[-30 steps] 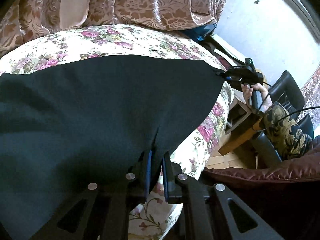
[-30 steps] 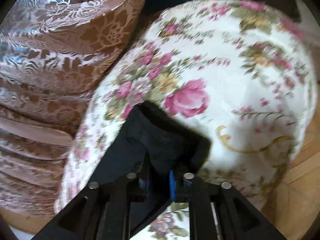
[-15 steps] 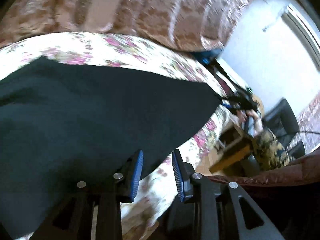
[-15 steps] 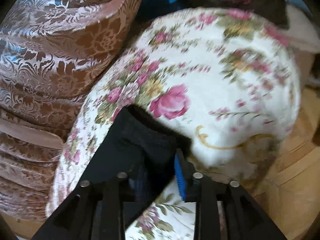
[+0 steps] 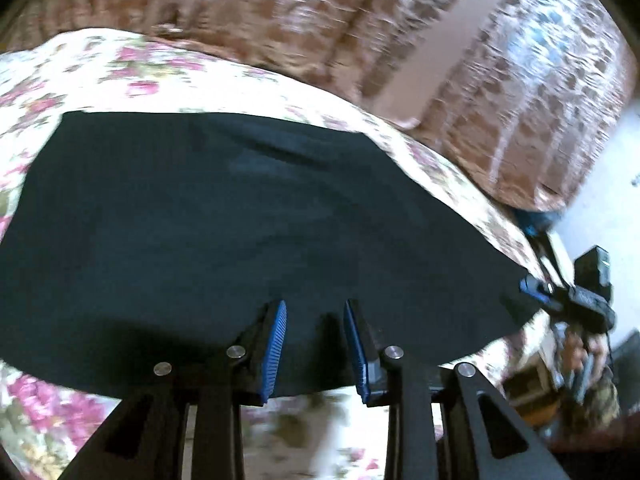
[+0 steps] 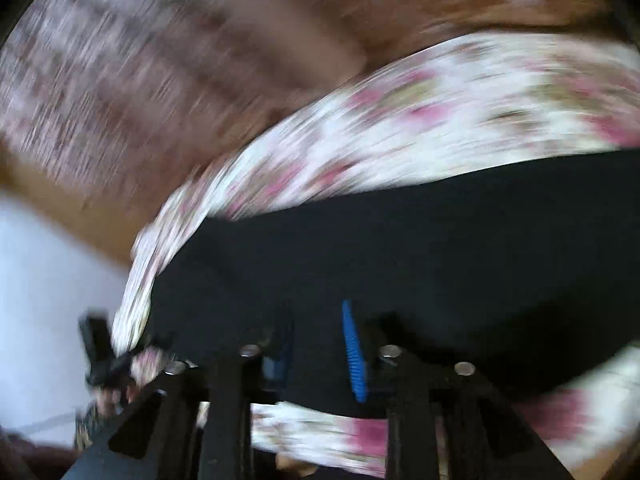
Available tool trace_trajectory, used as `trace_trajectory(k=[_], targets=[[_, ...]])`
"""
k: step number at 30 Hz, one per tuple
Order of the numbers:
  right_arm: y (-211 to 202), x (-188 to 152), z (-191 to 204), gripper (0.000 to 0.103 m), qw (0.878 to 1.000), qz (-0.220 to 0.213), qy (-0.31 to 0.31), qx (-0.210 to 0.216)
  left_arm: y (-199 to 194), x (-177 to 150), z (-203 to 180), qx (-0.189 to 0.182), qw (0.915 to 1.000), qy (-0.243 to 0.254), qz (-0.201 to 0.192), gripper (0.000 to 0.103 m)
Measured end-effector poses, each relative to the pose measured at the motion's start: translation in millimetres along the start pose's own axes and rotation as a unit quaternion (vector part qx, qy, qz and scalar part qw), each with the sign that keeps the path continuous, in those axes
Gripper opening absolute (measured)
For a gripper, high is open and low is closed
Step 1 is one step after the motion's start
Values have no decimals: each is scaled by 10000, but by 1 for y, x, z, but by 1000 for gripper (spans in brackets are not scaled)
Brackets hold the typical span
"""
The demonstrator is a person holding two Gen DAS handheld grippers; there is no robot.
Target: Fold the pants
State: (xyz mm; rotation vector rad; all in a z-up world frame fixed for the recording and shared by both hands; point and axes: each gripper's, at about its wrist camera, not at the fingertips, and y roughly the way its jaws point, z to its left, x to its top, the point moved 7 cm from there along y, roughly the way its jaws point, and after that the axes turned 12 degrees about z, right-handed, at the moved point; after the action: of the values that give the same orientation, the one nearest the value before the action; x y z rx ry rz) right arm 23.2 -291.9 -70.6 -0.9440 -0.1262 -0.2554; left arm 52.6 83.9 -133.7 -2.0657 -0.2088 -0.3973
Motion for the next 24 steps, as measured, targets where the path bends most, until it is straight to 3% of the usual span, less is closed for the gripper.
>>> trace_trajectory(k=[4,5,6,7,9,12,13,15,17,18,24], targets=[[63,-13,44,17,9924,915,-819,-110,0,1,25,232,9994,-238,-136,20],[71,-16,42,13,9900,1051,-891,-292,1,2,27,343,9989,-269,-168,13],[83,-20,35,8,9843,1228,-1005,-766,4,4,33,426,9984,-307,-190,10],[87,-21,30,0,9810,1278,-1065,-997,6,7,36,428,9983,-334,-197,8],[85,-19,25,0,9828,1266,-967,-938,6,13,42,433,9980,-400,-208,8],[75,-10,31,7,9822,1243,-1061,-927,1,17,36,630,9976,-194,-221,12],[73,-6,37,9,9820,1225,-1127,-892,-2,18,31,659,9974,-114,-254,18],[66,10,52,17,9835,1101,-1268,-670,-5,18,19,555,9979,16,-326,19],[70,31,65,37,9858,1008,-1293,-372,-7,16,15,668,9968,144,-404,19],[73,40,72,41,9864,984,-1292,-260,-7,17,11,723,9962,212,-436,19],[126,109,105,42,9845,1088,-1371,120,-8,16,-3,824,9943,512,-452,21]])
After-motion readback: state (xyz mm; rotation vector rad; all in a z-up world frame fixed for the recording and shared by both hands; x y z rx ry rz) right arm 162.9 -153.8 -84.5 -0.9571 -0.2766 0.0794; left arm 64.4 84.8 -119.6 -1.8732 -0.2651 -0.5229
